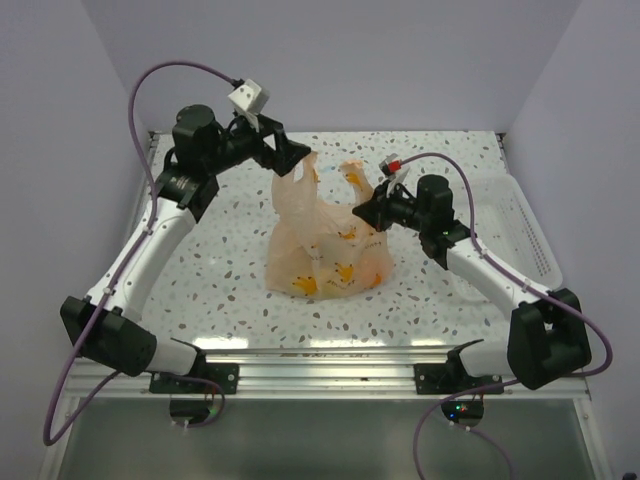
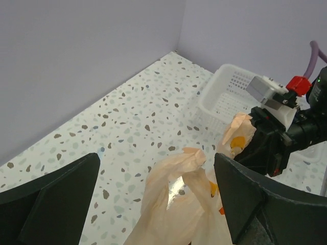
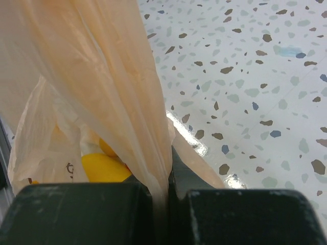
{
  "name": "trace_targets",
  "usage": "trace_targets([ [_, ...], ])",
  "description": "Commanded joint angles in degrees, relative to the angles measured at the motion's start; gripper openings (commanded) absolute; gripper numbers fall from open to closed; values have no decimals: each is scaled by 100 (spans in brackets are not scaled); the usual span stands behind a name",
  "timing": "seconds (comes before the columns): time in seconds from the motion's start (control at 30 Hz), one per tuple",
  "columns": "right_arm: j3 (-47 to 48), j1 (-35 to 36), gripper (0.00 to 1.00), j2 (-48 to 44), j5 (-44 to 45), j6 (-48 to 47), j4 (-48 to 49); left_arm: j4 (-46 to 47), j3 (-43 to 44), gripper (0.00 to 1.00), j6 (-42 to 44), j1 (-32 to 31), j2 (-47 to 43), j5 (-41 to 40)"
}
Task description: Place the fake fruits into the plastic bag and tie a complex knot
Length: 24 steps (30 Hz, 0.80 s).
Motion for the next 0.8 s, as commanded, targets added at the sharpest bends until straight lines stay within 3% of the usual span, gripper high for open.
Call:
trace_targets([
  [0.0, 60, 34, 0, -248, -123, -280, 41, -96, 218, 100, 359, -118, 133, 51],
  [0.23, 69, 43, 0, -266, -114, -412, -47, -368, 236, 100, 632, -312, 388, 419],
  [0.3, 78, 34, 0, -266, -88, -421, -65, -439, 254, 91, 641, -312, 423, 551],
  [0.33, 86, 34, 0, -275, -79, -439, -83, -518, 271, 84, 641, -304, 449, 578],
  [0.37, 95, 34, 0, -266, -79, -448, -126, -545, 315, 59, 641, -312, 458, 613],
  [0.43, 174, 34, 0, -266, -44, -465, -223, -440, 359, 23, 624, -251, 380, 735],
  [0.47, 218, 26, 0, -257, -87, -483, -380, -309, 307, 0, 475, -207, 318, 806],
  [0.5, 288, 34, 0, -257, -149, -526, -495, -133, 246, 0, 378, -94, 248, 1128],
  [0.57, 560, -27, 23, -310, -333, -527, -810, 359, 44, 0, 124, 12, 37, 1725],
  [0.67, 1140, -150, 69, -389, -658, -649, -1398, 501, -140, 0, 61, 22, -112, 2018],
  [0.77, 1641, -273, 91, -626, -913, -571, -1629, 701, -360, 0, 35, 13, -209, 2221],
])
